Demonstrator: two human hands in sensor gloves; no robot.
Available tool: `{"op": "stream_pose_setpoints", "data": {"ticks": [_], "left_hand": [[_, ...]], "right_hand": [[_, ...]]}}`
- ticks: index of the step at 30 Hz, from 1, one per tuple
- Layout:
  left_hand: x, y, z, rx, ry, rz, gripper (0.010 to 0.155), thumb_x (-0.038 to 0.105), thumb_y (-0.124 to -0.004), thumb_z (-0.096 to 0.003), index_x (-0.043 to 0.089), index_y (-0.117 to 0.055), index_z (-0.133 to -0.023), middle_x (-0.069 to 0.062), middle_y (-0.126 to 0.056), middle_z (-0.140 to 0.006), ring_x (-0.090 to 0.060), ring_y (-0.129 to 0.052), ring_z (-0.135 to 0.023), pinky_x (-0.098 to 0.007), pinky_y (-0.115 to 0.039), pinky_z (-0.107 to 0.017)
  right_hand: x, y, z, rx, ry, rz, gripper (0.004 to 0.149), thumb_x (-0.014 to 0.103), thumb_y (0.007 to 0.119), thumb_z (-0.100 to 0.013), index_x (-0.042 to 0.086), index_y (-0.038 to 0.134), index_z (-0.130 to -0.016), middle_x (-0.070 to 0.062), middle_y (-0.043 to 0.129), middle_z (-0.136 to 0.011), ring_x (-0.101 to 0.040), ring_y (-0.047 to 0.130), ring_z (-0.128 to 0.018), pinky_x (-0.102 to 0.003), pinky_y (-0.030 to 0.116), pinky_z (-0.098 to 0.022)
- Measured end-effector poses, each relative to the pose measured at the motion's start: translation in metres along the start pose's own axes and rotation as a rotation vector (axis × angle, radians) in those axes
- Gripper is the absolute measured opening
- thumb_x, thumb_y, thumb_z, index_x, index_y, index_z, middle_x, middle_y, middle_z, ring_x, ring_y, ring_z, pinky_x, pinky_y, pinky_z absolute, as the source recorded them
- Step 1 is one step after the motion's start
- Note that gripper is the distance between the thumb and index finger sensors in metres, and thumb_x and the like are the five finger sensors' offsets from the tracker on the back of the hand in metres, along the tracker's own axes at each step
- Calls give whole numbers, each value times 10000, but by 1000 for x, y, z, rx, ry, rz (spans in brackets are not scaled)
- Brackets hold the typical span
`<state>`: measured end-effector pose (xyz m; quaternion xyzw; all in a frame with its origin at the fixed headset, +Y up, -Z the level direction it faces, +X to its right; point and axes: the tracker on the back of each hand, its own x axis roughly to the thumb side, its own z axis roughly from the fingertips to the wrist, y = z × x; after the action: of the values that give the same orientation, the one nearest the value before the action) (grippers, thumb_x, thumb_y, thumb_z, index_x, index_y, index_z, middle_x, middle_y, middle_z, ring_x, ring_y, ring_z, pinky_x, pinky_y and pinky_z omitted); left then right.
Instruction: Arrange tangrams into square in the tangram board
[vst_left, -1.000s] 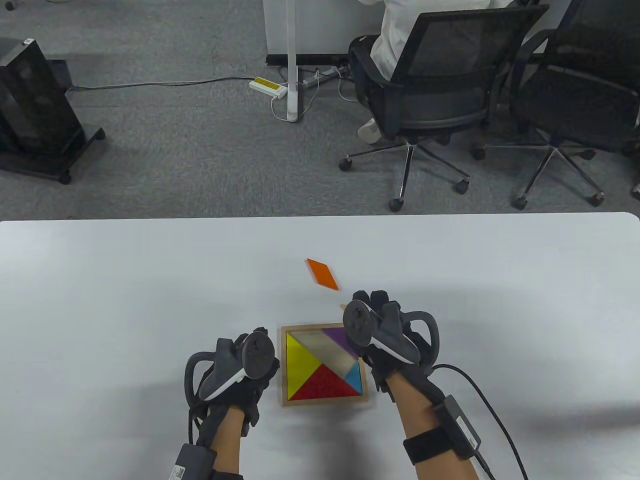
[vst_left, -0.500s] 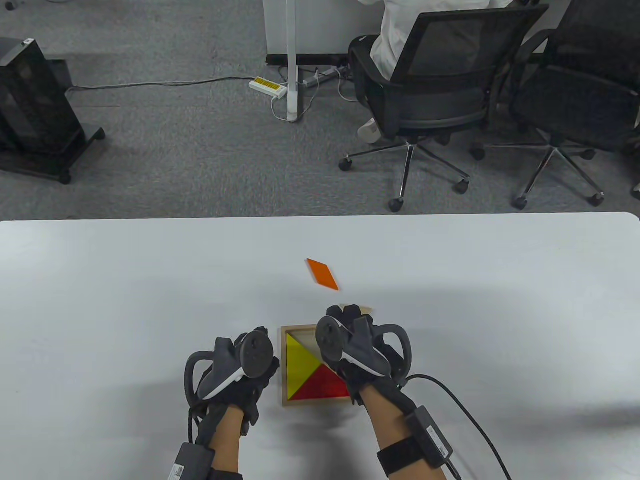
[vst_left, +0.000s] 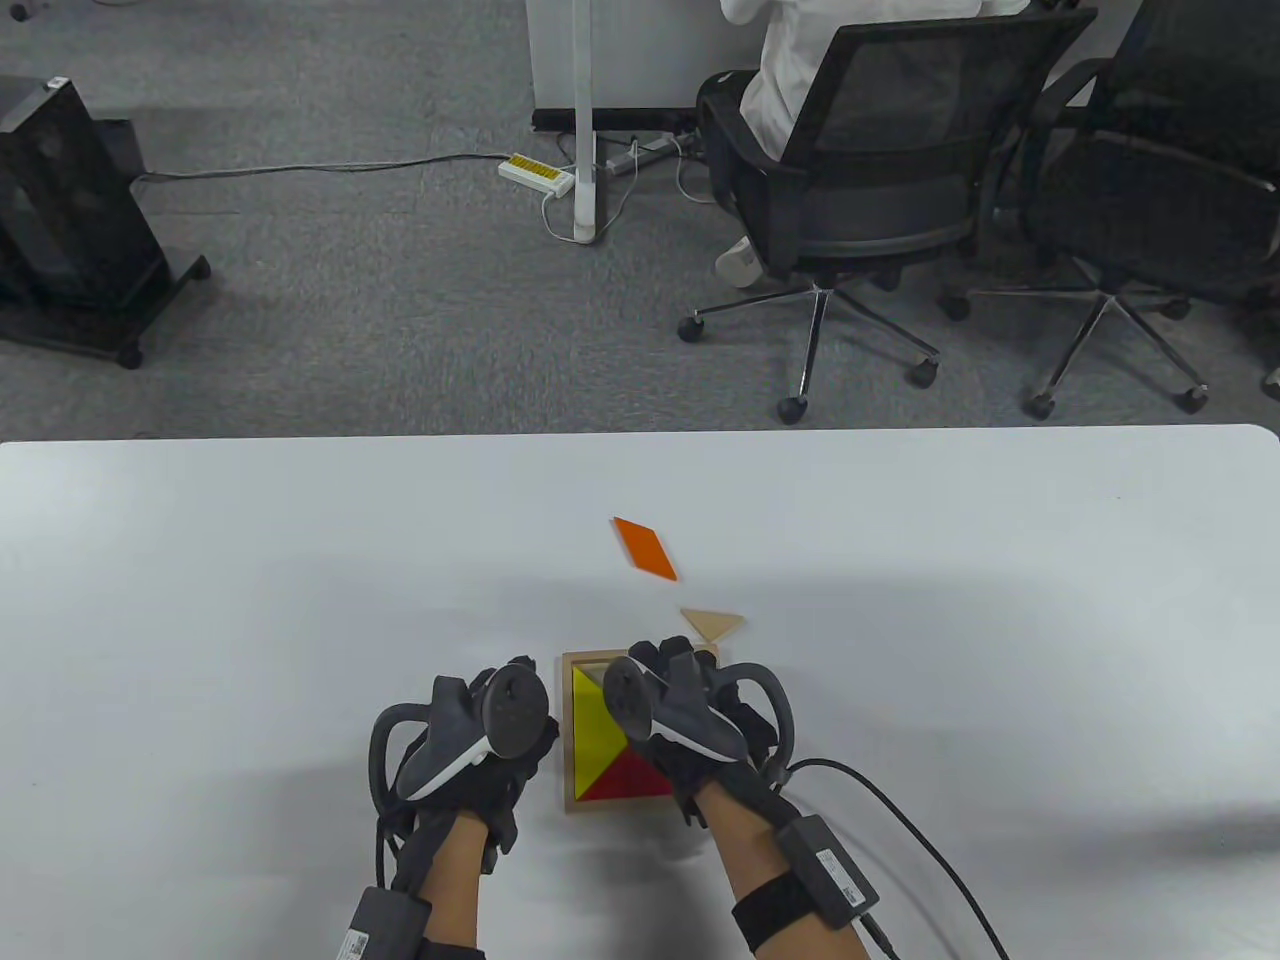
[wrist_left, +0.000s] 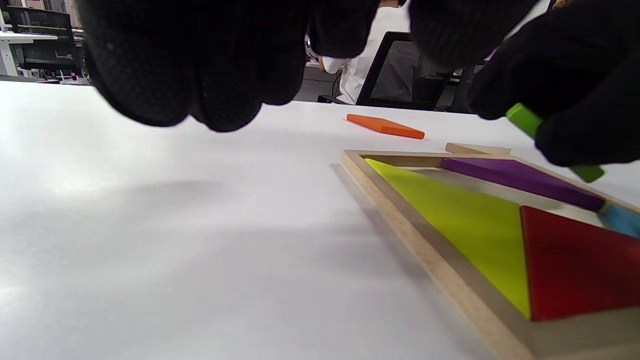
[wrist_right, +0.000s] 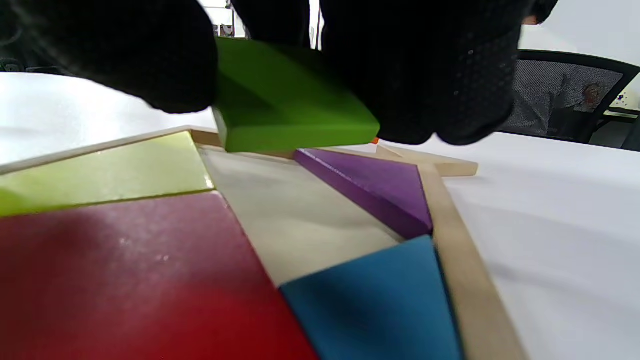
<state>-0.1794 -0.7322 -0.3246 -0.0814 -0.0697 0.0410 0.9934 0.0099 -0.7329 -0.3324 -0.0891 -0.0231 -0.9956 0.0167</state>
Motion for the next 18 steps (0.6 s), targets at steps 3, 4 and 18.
{"op": "stream_pose_setpoints", "data": {"ticks": [3, 4, 18], "left_hand": [[0, 0, 1, -5, 4, 2, 718, 483, -730, -530, 106, -580, -1122, -276, -762, -1057, -521, -929, -806, -567, -880, -505], [-1, 0, 1, -5, 4, 0, 718, 484, -729, -530, 107, -581, -1122, -278, -761, -1058, -519, -930, -806, -566, -880, -506], [-1, -2, 0, -13, 9, -7, 719, 484, -728, -530, 106, -578, -1123, -280, -762, -1056, -520, -930, -805, -566, -881, -505]], "right_hand": [[1, 4, -2, 22, 0, 13, 698, 451, 875, -429, 160, 666, -1027, -174, 750, -1006, -463, 922, -769, -570, 844, -578], [1, 5, -2, 24, 1, 15, 698, 450, 875, -429, 159, 666, -1027, -174, 748, -1007, -466, 921, -768, -571, 843, -580], [3, 13, -7, 73, 14, 54, 682, 449, 875, -436, 164, 678, -1023, -167, 771, -999, -458, 929, -758, -569, 846, -574]]}}
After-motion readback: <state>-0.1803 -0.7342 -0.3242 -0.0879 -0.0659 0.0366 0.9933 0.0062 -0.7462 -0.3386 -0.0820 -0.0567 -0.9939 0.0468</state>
